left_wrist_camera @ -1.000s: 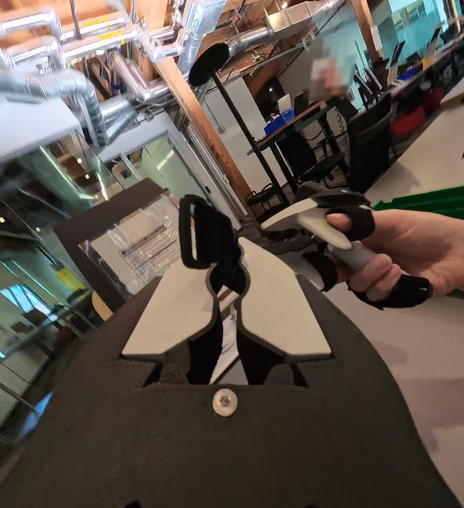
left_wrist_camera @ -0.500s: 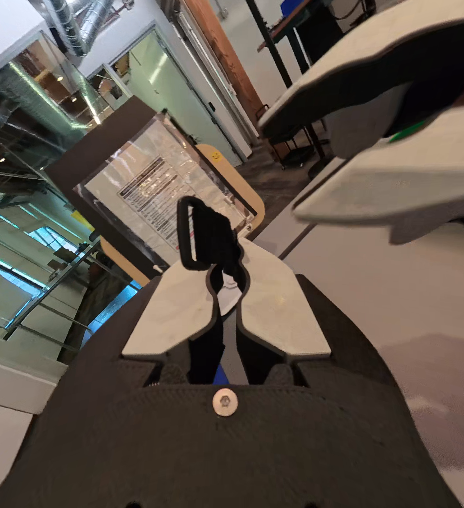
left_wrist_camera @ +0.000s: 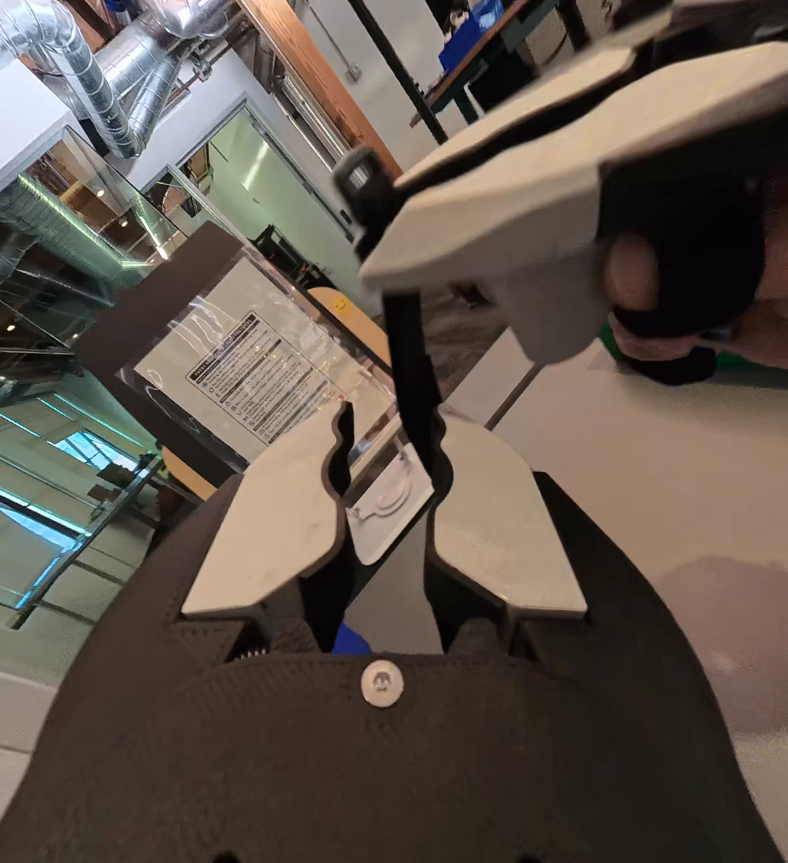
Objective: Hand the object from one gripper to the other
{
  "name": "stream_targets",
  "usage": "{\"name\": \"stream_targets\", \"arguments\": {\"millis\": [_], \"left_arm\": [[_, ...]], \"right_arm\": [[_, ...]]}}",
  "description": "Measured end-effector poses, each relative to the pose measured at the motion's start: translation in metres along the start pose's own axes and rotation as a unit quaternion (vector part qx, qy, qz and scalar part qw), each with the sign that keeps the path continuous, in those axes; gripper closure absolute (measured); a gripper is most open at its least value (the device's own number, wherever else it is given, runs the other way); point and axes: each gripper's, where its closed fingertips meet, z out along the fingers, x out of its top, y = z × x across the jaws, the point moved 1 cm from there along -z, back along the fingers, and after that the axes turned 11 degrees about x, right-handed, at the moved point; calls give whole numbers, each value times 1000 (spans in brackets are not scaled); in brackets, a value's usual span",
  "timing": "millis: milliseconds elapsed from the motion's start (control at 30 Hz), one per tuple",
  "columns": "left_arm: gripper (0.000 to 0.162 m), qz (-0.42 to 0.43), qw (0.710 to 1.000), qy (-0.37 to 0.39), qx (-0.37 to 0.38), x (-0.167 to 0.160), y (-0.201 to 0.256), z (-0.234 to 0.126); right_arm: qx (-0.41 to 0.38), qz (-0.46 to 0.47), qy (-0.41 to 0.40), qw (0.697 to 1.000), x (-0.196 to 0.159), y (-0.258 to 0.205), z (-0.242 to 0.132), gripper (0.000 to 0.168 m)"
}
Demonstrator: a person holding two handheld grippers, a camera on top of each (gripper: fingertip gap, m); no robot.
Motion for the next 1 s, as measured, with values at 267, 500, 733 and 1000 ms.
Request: {"name": "stream_targets", "arguments": {"millis": [267, 500, 733, 1000], "left_arm": [[129, -142, 984, 77, -71, 29, -13, -28], [130, -183, 970, 39, -158, 11, 10, -6], [126, -272, 915, 29, -295, 6, 46, 7], [139, -364, 822, 28, -437, 11, 53, -8]], "right_arm": [[61, 455, 332, 824, 3, 103, -77, 166], [174, 549, 273, 771, -16, 91, -54, 165], [250, 607, 258, 709, -18, 58, -28, 165], [313, 575, 191, 732, -19, 22, -8, 164]]}}
